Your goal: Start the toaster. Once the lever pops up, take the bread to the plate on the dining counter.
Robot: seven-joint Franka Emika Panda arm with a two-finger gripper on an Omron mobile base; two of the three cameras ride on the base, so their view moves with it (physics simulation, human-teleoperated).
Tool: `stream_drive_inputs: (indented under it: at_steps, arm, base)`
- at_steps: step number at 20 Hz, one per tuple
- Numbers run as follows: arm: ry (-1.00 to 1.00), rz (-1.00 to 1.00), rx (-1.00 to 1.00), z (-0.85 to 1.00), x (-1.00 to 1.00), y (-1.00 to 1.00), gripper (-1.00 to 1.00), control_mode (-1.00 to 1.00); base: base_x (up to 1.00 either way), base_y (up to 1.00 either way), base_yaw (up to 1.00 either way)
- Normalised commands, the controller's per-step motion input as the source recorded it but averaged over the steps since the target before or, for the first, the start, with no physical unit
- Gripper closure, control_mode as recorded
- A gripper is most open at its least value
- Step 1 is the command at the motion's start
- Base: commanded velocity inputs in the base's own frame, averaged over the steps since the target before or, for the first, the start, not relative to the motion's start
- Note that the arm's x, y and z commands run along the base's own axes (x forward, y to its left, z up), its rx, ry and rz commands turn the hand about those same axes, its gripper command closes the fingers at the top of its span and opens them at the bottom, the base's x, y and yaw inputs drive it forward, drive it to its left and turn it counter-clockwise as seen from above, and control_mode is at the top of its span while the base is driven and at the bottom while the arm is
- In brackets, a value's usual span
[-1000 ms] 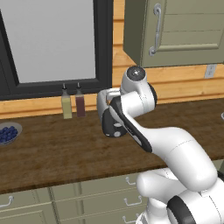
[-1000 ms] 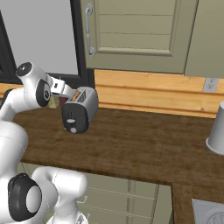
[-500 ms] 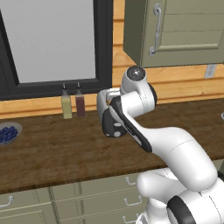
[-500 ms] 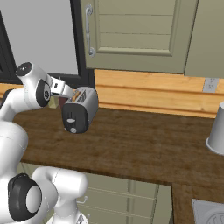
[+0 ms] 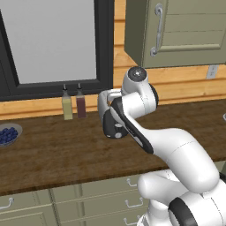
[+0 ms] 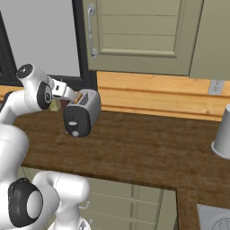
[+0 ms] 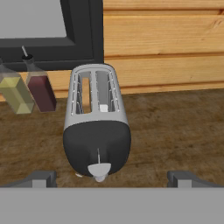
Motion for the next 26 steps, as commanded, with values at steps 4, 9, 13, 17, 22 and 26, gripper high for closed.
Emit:
stream_drive_inputs:
  at_steps: [4,9,13,17,22,26]
  arm:
    - [0.00,0.00,0.00,0.00,0.00,0.00,-1.00,-1.00]
    - [0.00,0.00,0.00,0.00,0.00,0.00,-1.00,-1.00]
    - [0.00,0.00,0.00,0.00,0.00,0.00,-1.00,-1.00]
    - [0.00,0.00,0.00,0.00,0.00,0.00,-1.00,-1.00]
    - [0.00,0.00,0.00,0.00,0.00,0.00,-1.00,-1.00]
    - [0.00,0.00,0.00,0.00,0.00,0.00,-1.00,-1.00]
  base:
    - [0.00,0.00,0.00]
    - [0.00,0.00,0.00]
    - [0.00,0.00,0.00]
    - [0.00,0.00,0.00]
    - [0.00,0.00,0.00]
    - [0.00,0.00,0.00]
